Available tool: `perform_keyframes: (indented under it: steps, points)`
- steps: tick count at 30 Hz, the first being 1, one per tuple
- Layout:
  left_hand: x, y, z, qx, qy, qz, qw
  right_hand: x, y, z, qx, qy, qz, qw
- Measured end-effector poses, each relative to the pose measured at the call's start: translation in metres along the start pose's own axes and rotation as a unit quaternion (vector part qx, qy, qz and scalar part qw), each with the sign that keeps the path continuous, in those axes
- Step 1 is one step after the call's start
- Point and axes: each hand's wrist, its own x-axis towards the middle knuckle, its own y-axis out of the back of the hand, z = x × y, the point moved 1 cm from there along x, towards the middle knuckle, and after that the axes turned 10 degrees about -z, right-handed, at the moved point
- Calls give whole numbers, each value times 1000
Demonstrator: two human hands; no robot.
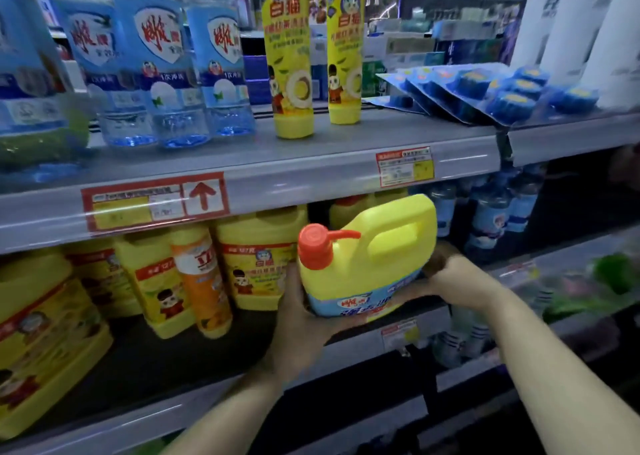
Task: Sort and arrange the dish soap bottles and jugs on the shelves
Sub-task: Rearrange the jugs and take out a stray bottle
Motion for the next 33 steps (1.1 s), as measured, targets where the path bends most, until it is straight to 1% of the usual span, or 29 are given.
perform_keyframes:
  steps: [2, 4, 9, 11, 13, 15, 18, 19, 21, 22, 24, 26, 28, 30, 31, 33]
  points:
    - [10, -12, -12, -29, 10, 3, 1000, 5, 13, 17, 17, -7, -3, 1000]
    - [20, -22, -23, -31, 12, -1, 999, 8, 26, 33, 38, -16, -2, 999]
    - [36, -38, -44, 15, 5, 2, 1000, 12, 47, 58, 51, -3, 3, 999]
    - [41, -40, -48, 38, 14, 13, 999, 12, 50, 65, 59, 2, 19, 998]
    - [46, -40, -50, 59, 20, 14, 998, 11, 52, 69, 41, 1, 35, 999]
    - [46, -38, -51, 74, 22, 12, 997, 9, 50, 70, 1, 10, 75, 997]
    - [42, -35, -51, 57, 19, -10, 998, 4, 34, 73, -106, 37, 182, 977]
    - [41, -35, -51, 57, 25, -13, 998, 0, 27, 74, -155, 47, 210, 964]
    - [40, -36, -50, 58, 40, -7, 997, -5, 10, 73, -270, 102, 249, 925]
    - [40, -36, -49, 61, 43, -4, 997, -7, 1, 71, -316, 136, 255, 904]
    - [41, -37, -46, 67, 45, -4, 997, -4, -16, 66, -383, 180, 240, 874]
    - [43, -37, -43, 75, 52, -6, 996, 1, -31, 62, -428, 187, 236, 852]
    - [44, -35, -39, 85, 56, -17, 995, 6, -40, 57, -433, 172, 257, 847]
    - [42, -32, -34, 98, 56, -39, 993, 8, -45, 49, -421, 160, 259, 854]
    - [41, -30, -31, 113, 55, -51, 991, 9, -49, 46, -416, 166, 249, 859]
    - [34, -22, -27, 162, 56, -59, 983, 12, -61, 38, -391, 198, 200, 876]
